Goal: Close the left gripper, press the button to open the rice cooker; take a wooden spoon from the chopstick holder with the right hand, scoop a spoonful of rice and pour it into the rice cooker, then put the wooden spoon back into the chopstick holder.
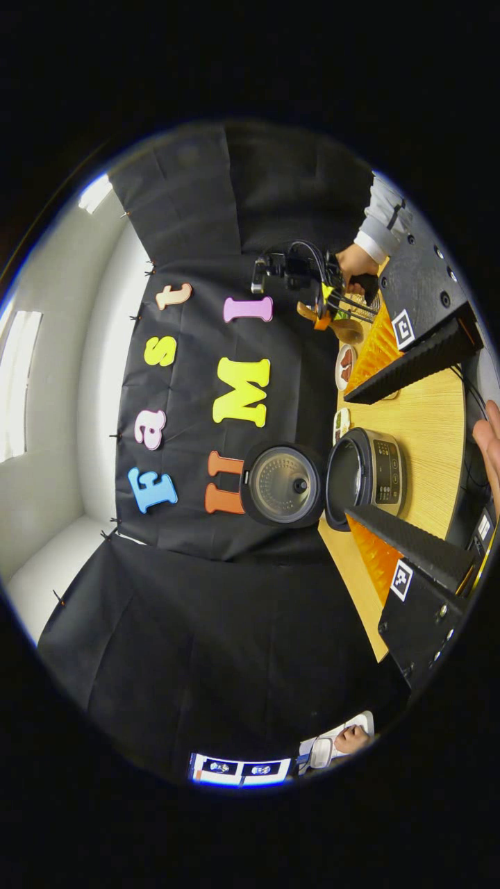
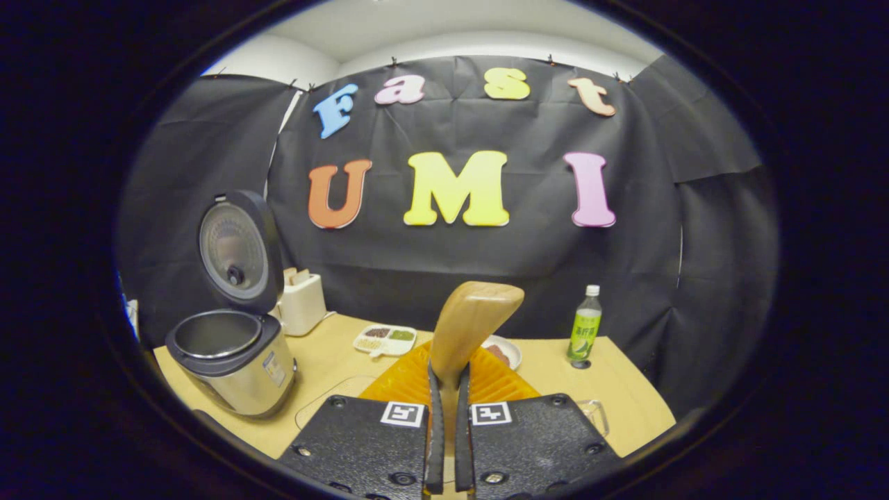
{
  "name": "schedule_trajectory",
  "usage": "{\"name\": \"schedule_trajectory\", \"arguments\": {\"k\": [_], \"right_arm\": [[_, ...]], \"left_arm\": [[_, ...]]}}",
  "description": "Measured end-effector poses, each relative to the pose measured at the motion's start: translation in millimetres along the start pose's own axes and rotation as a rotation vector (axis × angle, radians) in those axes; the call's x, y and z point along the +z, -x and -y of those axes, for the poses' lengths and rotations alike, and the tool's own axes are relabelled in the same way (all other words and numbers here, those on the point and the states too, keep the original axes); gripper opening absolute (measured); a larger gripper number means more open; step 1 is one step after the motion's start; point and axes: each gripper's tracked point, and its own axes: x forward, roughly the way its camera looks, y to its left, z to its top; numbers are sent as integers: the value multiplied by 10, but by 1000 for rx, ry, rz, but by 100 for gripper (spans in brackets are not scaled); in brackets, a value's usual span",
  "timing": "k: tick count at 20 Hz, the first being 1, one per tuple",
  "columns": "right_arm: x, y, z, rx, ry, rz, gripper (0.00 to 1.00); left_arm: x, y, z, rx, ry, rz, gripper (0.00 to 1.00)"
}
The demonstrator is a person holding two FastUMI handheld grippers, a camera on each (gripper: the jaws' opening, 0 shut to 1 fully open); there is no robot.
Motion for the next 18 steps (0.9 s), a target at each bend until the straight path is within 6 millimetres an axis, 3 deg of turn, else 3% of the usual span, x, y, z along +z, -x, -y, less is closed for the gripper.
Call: {"name": "schedule_trajectory", "arguments": {"k": [3,7,9,11,14,18], "right_arm": [[-335,-204,-11,-47,38,-43,11],[-472,-365,84,-143,99,-33,10],[-570,-445,-1,-128,83,-57,9],[-614,-488,-167,-82,44,-76,8],[-623,-438,-693,110,-61,-79,8],[-620,-392,-899,188,-121,-93,8]], "left_arm": [[-51,-49,-93,9,-13,-8,94],[-154,-94,-179,15,-22,-33,94],[-205,-105,-266,30,-16,-42,94],[-229,-99,-338,35,-1,-45,94],[-270,-80,-454,42,28,-53,95],[-234,-47,-623,76,20,-52,94]]}}
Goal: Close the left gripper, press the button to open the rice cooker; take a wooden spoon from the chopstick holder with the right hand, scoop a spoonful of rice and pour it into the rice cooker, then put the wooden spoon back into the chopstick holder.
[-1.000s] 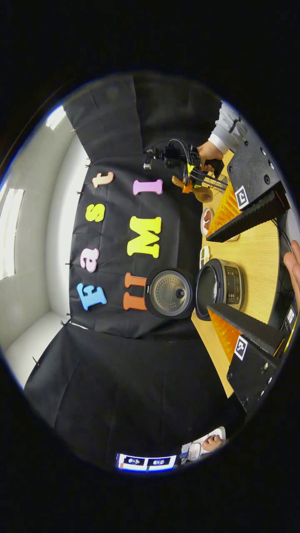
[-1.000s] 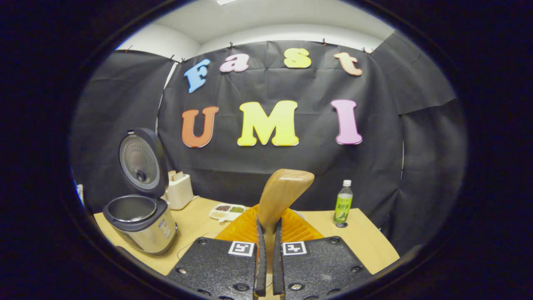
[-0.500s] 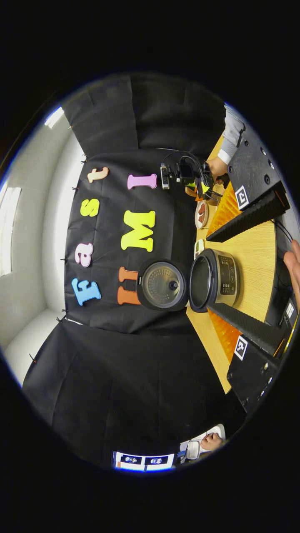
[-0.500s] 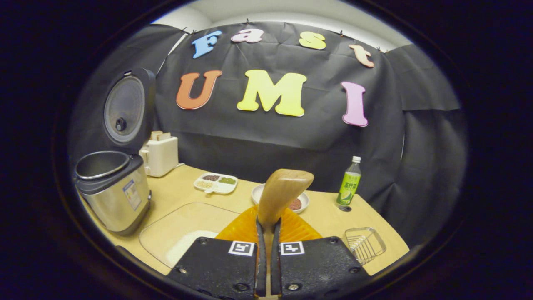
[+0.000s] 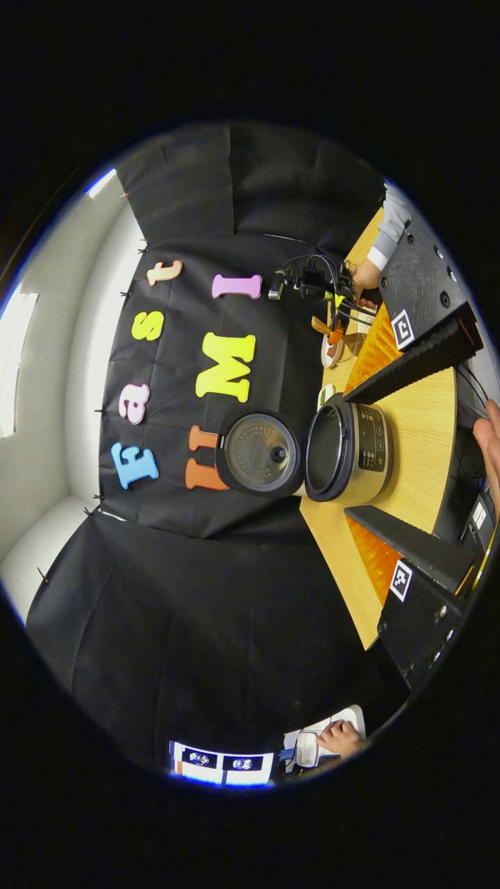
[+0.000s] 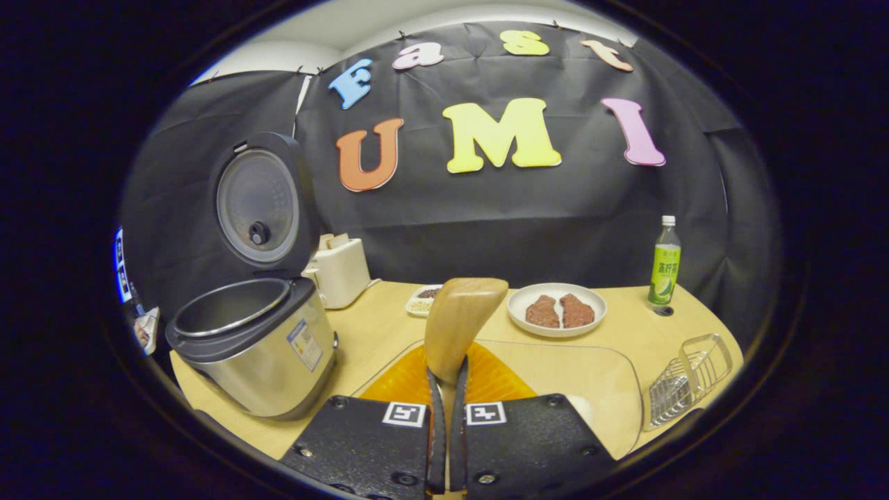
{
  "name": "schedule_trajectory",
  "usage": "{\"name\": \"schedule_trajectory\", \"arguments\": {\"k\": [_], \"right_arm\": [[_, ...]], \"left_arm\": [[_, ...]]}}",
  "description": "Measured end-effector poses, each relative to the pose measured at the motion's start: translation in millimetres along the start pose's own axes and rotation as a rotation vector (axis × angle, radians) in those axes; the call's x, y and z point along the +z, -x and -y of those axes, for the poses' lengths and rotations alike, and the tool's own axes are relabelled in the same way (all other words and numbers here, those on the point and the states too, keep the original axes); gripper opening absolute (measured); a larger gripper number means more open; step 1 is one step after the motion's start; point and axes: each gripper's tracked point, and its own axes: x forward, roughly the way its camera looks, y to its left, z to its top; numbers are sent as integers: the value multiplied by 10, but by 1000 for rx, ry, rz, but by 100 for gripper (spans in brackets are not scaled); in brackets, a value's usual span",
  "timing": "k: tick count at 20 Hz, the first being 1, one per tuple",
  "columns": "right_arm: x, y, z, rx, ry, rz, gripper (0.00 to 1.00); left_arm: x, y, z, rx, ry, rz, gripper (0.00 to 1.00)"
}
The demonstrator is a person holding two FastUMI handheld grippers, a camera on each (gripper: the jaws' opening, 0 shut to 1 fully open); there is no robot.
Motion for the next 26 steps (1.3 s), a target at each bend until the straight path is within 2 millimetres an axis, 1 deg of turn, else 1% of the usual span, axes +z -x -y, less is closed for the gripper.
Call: {"name": "schedule_trajectory", "arguments": {"k": [2,4,6,7,8,9,10,11,12,15,17,20,22,23,24,26], "right_arm": [[-12,2,-36,56,-97,-3,7],[-37,-17,48,87,-259,-24,7],[-50,-67,158,119,-473,-59,7],[111,-67,162,139,-519,-59,7],[118,-45,45,178,-549,-40,7],[231,76,9,213,-552,-22,7],[299,54,86,202,-567,-10,7],[297,63,158,192,-629,-26,7],[287,75,159,197,-686,-42,7],[221,62,413,151,-822,-48,7],[164,87,548,135,-915,-35,6],[139,153,735,121,-1078,-10,7],[137,169,745,132,-1180,-15,7],[154,182,750,134,-1217,-9,5],[181,198,771,133,-1248,1,6],[272,256,787,141,-1315,19,7]], "left_arm": [[34,14,-26,6,3,14,94],[25,-2,12,-4,20,11,94],[4,12,15,-6,22,-1,94],[2,18,4,-2,14,-3,94],[-1,6,-15,-1,1,-5,94],[2,9,-40,3,-14,-3,94],[17,-7,-54,9,-21,5,94],[12,-18,-48,6,-22,5,94],[-14,-15,-33,0,-16,1,94],[-5,-14,-19,-9,-11,3,94],[-13,-37,-24,-11,-13,5,94],[-33,-28,-26,-10,-14,1,94],[-38,-20,-10,-15,-11,-6,94],[-38,-15,3,-23,-13,-10,95],[-39,-6,19,-30,-17,-12,95],[-44,34,73,-35,-31,-14,95]]}}
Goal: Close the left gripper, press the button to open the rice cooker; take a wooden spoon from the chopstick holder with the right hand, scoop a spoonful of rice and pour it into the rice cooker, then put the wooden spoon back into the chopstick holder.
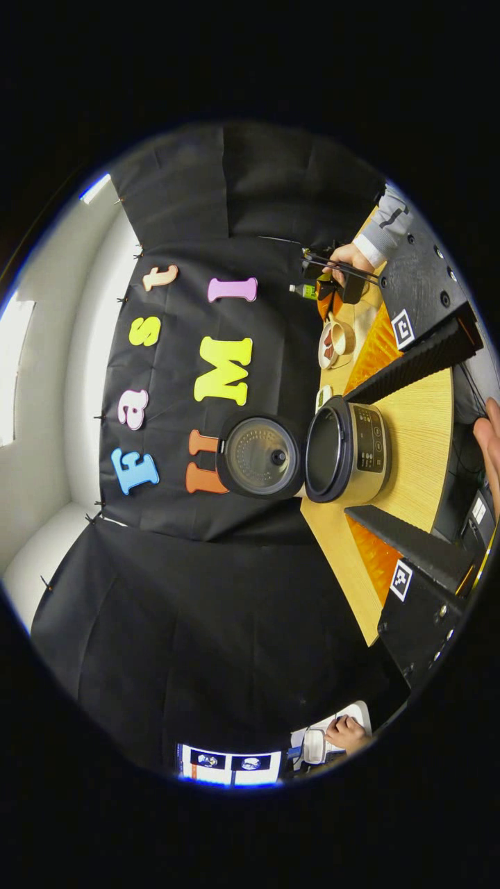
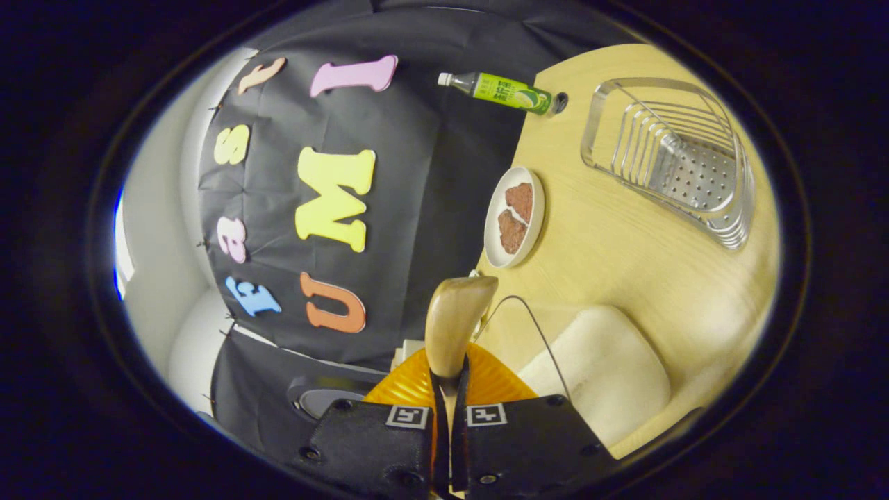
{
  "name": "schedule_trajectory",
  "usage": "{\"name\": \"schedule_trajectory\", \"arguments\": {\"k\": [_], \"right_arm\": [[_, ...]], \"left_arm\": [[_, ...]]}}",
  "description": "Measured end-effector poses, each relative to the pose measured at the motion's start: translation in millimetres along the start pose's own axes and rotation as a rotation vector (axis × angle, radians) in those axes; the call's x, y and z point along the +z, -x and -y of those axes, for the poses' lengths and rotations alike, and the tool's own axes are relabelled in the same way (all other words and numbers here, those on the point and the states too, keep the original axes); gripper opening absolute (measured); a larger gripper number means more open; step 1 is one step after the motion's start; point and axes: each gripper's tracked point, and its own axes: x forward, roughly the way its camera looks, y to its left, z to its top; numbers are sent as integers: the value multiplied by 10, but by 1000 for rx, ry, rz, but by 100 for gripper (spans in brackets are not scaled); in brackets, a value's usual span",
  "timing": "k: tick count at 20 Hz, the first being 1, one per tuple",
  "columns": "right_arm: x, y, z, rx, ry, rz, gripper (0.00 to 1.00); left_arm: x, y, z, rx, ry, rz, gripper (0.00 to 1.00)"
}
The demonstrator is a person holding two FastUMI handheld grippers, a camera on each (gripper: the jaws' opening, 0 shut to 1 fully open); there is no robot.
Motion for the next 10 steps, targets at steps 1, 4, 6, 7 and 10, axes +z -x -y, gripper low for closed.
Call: {"name": "schedule_trajectory", "arguments": {"k": [1,4,6,7,10], "right_arm": [[-8,52,-73,17,-38,-1,7],[-33,175,-421,98,-165,8,7],[-118,189,-654,133,-171,-1,6],[-165,182,-784,145,-167,-5,6],[-385,134,-1146,180,-172,-36,6]], "left_arm": [[8,16,11,-1,-7,2,95],[26,23,35,-9,-10,8,94],[-3,22,51,-7,-5,0,94],[-5,29,77,-11,-2,-3,94],[36,56,143,-28,-1,2,94]]}}
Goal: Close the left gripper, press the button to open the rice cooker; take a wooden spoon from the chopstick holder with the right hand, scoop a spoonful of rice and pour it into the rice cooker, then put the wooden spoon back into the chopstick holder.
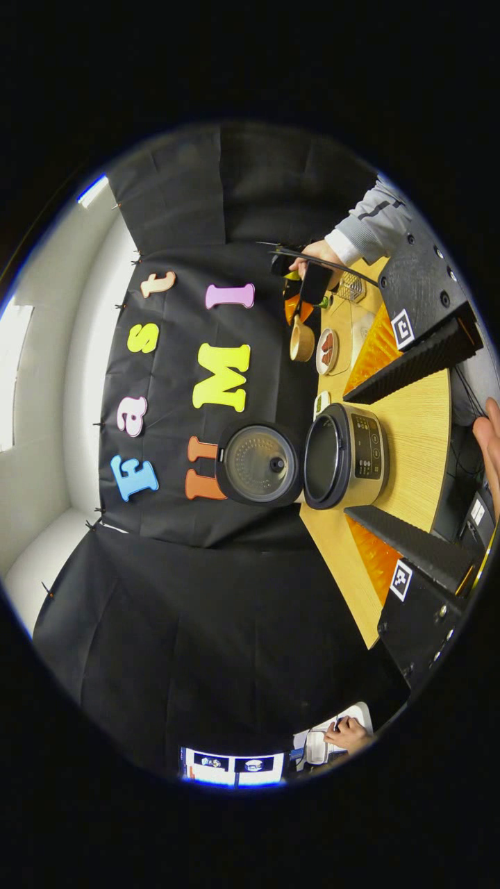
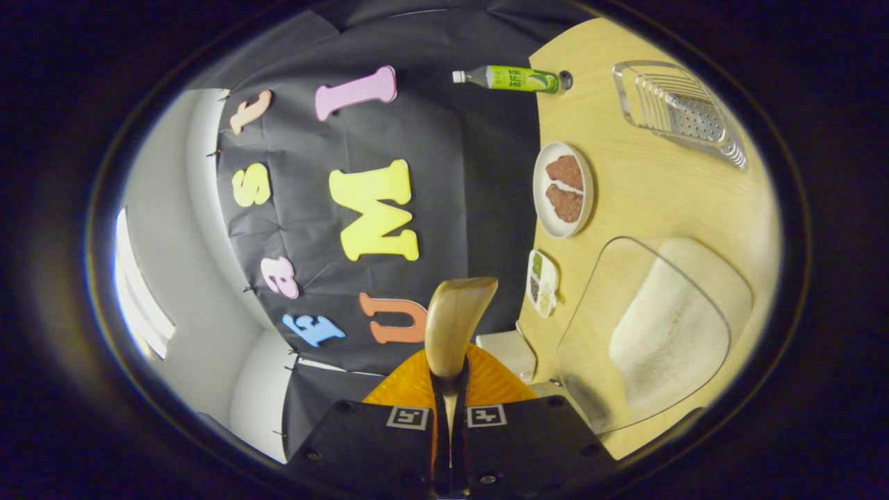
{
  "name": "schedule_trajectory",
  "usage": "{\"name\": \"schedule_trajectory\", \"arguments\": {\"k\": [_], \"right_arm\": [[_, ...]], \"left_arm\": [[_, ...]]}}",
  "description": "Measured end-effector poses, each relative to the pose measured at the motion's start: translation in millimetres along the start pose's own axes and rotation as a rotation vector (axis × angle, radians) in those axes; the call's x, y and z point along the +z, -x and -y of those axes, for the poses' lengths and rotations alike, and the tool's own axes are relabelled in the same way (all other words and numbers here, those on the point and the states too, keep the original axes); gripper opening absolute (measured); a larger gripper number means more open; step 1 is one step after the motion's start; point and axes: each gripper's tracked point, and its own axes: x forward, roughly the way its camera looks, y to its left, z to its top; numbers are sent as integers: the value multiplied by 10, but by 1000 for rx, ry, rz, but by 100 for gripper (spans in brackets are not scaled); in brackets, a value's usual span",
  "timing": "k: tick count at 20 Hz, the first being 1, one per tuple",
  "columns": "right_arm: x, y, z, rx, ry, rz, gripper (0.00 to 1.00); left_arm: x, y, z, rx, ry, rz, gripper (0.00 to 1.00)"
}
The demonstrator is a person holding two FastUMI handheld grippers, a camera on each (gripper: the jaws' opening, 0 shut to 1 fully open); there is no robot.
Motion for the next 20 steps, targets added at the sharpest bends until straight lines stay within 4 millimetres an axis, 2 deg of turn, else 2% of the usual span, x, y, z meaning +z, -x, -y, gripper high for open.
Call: {"name": "schedule_trajectory", "arguments": {"k": [3,7,12,14,17,20], "right_arm": [[-332,-155,-186,-3,52,-30,6],[-910,-397,-407,-32,202,-104,7],[-1452,-763,-641,-68,495,-137,7],[-1613,-970,-603,-85,632,-136,7],[-1780,-1151,-527,-133,795,-131,7],[-1962,-1171,-570,-140,877,-129,7]], "left_arm": [[67,71,15,-8,-15,18,94],[121,110,-25,6,-33,30,94],[87,151,-123,14,-48,25,94],[95,182,-192,30,-53,26,94],[67,204,-286,54,-44,18,94],[63,223,-371,62,-24,16,94]]}}
